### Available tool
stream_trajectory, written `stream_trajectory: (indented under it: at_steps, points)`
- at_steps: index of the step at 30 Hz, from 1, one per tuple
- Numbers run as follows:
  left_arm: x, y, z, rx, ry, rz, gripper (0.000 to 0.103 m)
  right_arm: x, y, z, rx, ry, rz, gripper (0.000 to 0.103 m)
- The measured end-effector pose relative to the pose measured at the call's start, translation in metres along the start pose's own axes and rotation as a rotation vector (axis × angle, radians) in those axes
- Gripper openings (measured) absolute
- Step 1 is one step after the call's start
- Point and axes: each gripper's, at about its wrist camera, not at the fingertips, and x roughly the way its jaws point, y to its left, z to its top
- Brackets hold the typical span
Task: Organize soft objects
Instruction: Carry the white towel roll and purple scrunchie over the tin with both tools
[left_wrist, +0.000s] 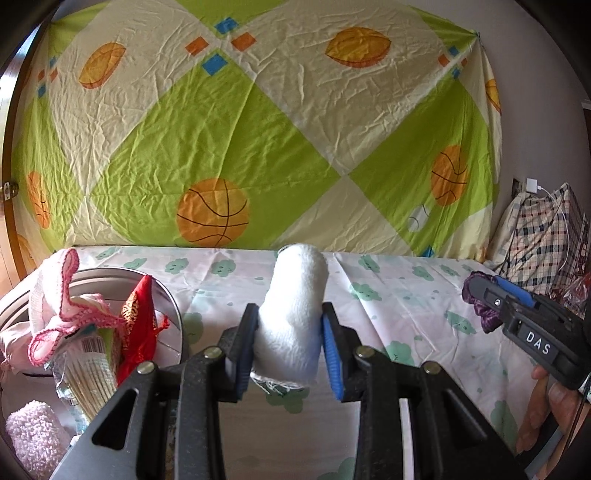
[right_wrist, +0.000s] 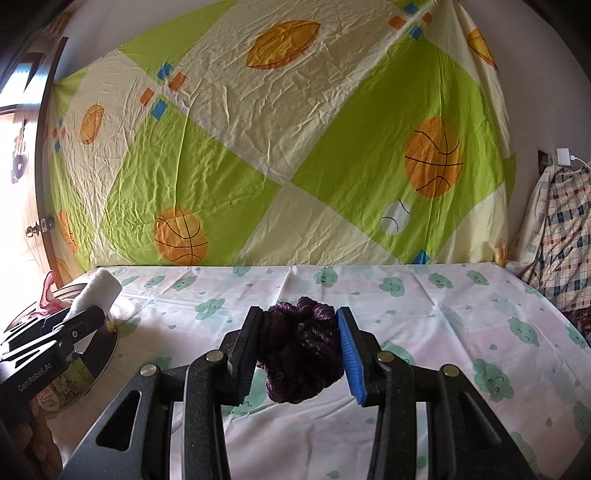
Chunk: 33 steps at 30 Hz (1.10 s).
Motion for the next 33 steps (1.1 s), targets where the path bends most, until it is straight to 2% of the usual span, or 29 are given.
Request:
stream_trajectory:
  at_steps: [5, 13, 33]
  points:
    - [-0.005, 0.010, -0.002, -0.026, 0.002, 0.004, 0.032, -0.005, 0.010, -0.001, -0.026, -0.014, 0.019, 0.043]
    - [-0.018, 0.008, -0.006, 0.020, -0.026, 0.010, 0.032, -0.012, 0.020, -0.004, -0.042, -0.029, 0.033, 0.043]
    - [-0.042, 0.023, -0.011, 0.018, -0.069, 0.036, 0.032, -0.025, 0.047, -0.010, -0.083, -0.057, 0.143, 0.043]
